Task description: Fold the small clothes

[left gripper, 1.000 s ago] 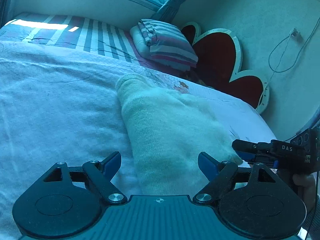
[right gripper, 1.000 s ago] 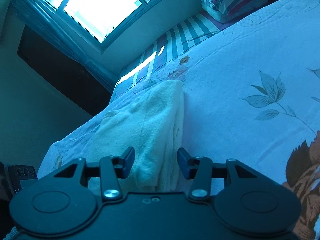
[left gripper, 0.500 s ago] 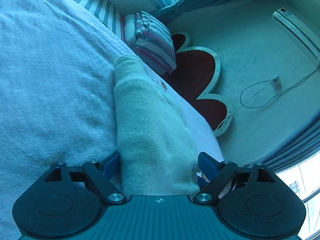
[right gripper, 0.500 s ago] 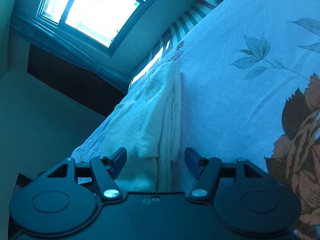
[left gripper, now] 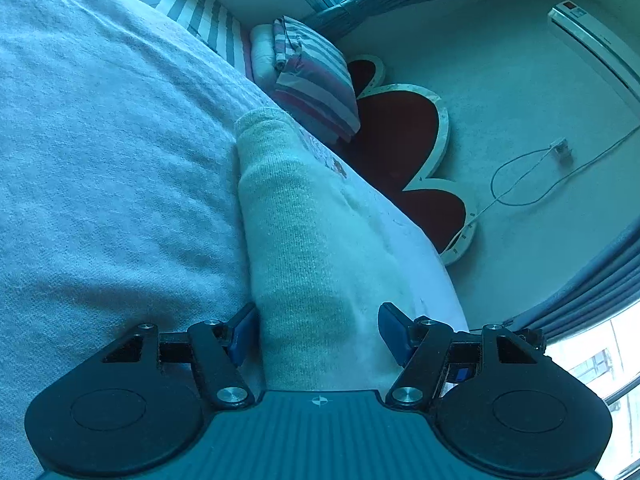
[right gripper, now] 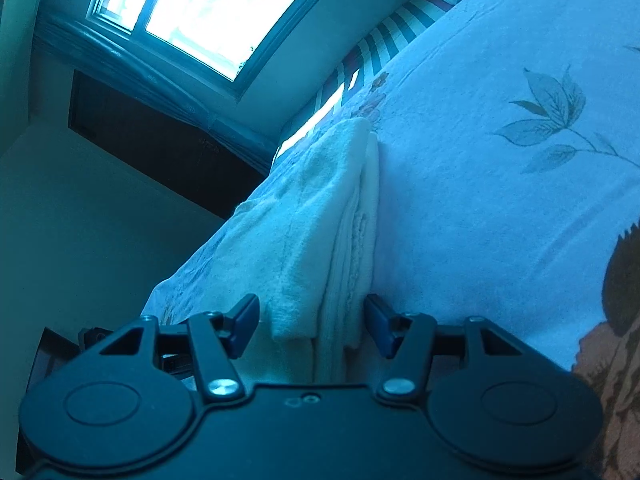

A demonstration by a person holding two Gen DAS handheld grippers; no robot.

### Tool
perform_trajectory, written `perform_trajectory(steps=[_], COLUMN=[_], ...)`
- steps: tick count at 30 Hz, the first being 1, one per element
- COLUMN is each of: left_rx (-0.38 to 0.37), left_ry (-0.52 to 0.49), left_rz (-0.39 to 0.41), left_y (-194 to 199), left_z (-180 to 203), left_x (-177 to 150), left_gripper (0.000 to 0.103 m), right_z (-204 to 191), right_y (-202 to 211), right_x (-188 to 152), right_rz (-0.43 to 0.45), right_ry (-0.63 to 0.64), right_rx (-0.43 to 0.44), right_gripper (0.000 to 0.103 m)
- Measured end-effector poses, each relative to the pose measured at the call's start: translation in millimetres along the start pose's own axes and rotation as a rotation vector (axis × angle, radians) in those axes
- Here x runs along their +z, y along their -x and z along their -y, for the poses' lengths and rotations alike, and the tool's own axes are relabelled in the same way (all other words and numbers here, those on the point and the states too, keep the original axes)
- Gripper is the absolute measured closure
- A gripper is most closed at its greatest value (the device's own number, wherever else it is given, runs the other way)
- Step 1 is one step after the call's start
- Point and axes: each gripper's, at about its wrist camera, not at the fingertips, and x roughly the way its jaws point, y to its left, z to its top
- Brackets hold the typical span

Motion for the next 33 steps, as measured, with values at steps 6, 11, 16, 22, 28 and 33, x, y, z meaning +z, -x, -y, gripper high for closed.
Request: perform_trajectory(steps=[6, 11, 16, 22, 28, 33], left_rx=[0.006, 0.016, -0.014, -0.020, 0.003, 0.020], left_ry=[-0.009, -0.036, -0.035, -0.056, -0.080, -0.087], left_rz=[-0.019, -0.046, -0.070, -0.057, -0.057, -0.033], left_y=[-3, -15, -20, -31, -39, -37], left_z=[2, 6, 5, 6, 11, 9], left_x=[5, 17, 22, 26, 28, 25], left_gripper=[0.038, 0.038, 0.038, 0.038, 0.053, 0.063], right_z=[1, -5, -2, 0, 1, 0], right_y=[0, -13, -10, -20, -24, -22], right_x=[5, 11, 11, 17, 19, 17], right_rz=[-0.040, -0.039, -0.086, -0.084, -0.092, -0.084], right_ry=[0.005, 0.003, 0.019, 0.020, 0.020, 0.021], right_rx=[0.014, 0.008, 0.034, 0.056, 0.076, 0.072], right_gripper=[0.047, 0.046, 0.050, 0.056, 0.064, 0.067])
